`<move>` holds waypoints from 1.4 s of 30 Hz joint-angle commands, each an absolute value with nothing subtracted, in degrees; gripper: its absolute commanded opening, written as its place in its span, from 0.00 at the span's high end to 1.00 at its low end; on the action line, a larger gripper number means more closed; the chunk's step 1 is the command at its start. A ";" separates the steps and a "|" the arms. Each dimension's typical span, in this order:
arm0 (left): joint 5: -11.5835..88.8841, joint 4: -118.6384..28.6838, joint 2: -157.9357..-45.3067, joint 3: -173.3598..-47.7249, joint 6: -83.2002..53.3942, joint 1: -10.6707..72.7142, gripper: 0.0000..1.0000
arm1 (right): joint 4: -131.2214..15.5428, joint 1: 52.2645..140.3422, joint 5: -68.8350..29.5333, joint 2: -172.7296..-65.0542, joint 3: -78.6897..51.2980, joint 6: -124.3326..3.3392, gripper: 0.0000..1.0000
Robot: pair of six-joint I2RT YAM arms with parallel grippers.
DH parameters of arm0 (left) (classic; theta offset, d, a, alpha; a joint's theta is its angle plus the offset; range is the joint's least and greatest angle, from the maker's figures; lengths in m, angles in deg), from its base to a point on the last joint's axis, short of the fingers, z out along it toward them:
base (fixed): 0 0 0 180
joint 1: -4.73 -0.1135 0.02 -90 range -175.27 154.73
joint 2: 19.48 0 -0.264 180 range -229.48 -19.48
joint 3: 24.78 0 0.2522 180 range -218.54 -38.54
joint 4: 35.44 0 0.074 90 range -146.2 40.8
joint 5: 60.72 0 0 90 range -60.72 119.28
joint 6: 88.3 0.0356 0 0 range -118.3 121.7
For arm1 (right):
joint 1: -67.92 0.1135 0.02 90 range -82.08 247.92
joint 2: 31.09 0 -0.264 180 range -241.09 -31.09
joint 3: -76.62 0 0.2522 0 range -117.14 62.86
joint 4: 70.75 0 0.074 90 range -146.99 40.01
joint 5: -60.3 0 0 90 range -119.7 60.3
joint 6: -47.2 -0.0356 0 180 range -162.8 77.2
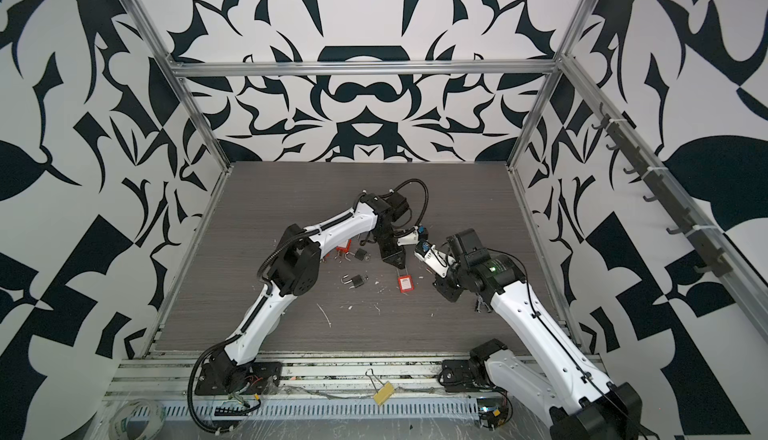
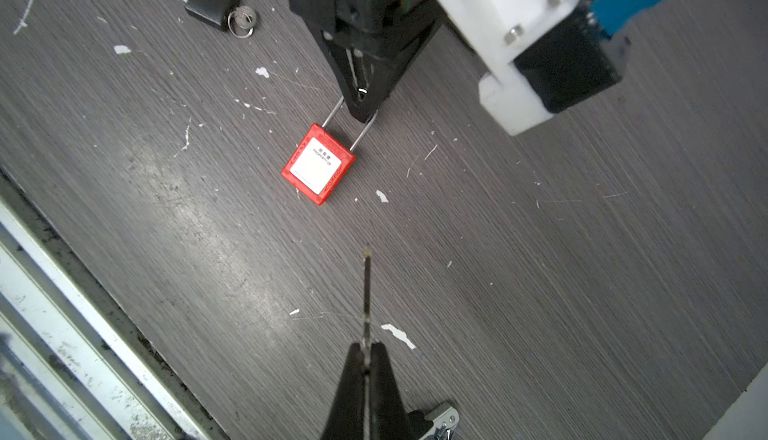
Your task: Lock with the key
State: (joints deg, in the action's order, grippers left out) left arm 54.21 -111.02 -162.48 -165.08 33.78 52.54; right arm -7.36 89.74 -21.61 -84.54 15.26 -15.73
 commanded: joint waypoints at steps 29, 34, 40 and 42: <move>52.15 -47.13 -105.36 -99.88 14.32 38.47 0.60 | -16.77 90.74 -20.52 -97.77 12.22 -58.91 0.94; 48.84 -45.20 -98.17 -94.37 11.49 37.18 0.60 | -19.32 90.77 -19.78 -103.27 13.11 -62.31 0.93; 47.33 -45.30 -94.76 -92.71 5.21 35.19 0.37 | -20.30 90.86 -19.38 -109.05 14.55 -62.09 0.92; 47.22 -46.77 -94.67 -93.32 3.81 34.96 0.36 | -21.32 91.01 -18.70 -109.98 15.42 -62.13 0.92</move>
